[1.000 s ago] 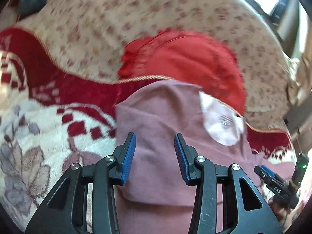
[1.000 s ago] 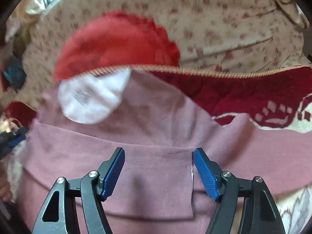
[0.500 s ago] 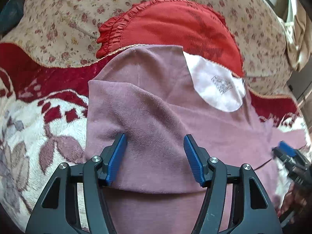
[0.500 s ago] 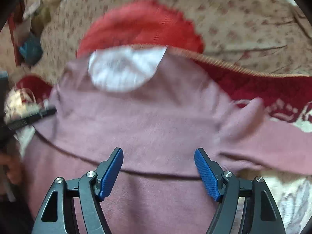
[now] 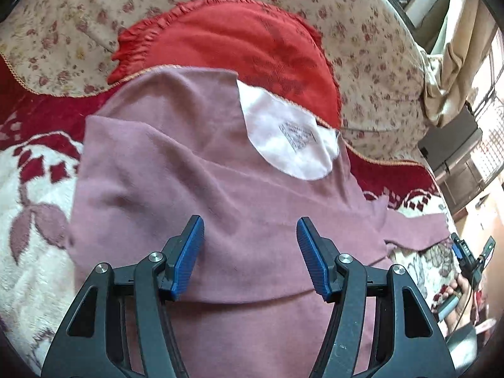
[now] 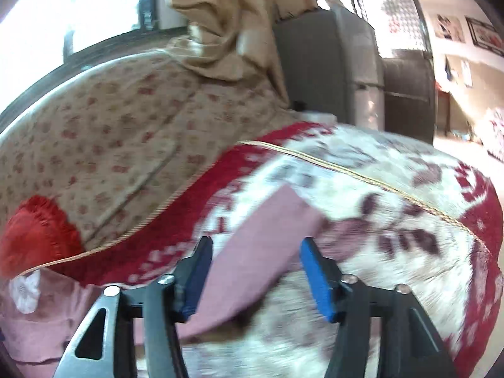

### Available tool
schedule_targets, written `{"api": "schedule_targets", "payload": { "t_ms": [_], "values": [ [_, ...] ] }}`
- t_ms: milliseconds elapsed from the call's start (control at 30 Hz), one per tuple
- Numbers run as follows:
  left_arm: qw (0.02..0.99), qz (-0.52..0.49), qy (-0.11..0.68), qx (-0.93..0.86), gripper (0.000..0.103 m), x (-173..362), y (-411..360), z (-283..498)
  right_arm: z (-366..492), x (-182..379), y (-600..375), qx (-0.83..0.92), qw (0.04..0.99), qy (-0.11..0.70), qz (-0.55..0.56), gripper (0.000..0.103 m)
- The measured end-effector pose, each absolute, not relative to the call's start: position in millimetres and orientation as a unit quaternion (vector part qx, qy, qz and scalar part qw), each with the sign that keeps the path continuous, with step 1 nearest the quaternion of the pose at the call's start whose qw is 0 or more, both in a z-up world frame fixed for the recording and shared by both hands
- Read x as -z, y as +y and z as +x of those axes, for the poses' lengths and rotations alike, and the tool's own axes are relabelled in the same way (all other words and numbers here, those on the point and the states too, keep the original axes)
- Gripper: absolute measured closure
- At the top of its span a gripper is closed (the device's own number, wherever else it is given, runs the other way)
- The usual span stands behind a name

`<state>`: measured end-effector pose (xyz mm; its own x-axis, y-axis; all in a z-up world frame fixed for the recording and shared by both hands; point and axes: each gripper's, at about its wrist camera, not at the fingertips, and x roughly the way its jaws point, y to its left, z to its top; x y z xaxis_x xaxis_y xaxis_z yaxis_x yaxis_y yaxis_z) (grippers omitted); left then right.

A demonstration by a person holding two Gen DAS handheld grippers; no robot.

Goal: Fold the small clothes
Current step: 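Move the right tool over to the other pink sleeve, then grasp the sleeve with the right tool and fold it toward the left tool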

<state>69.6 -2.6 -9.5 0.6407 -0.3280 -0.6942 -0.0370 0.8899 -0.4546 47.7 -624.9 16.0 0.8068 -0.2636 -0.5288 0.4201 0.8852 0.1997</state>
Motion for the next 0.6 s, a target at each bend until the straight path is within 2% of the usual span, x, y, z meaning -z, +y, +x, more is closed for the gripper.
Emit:
{"api": "schedule_targets", "payload": {
  "t_ms": [67,133,467,567,600],
  "values": [
    [0.876,-0.218,0.422,0.088,0.042,12,-6,72,41,-8,-651,0.191,0.929,0.245,0.200,0.058],
    [0.876,-0.218,0.422,0.088,0.042,13,-8,73,41,-6,-665,0.177,0.929,0.235,0.223,0.064],
    [0.866,-0.225,0.437,0.092,0.042,21,-8,76,73,-5,-673,0.163,0.936,0.222,0.219,0.067],
    [0.866,-0.228,0.436,0.093,0.042,21,-7,77,77,-4,-674,0.168,0.934,0.224,0.223,0.075],
    [0.865,-0.231,0.435,0.094,0.042,21,-7,77,76,-4,-675,0.168,0.932,0.224,0.229,0.086]
  ]
}}
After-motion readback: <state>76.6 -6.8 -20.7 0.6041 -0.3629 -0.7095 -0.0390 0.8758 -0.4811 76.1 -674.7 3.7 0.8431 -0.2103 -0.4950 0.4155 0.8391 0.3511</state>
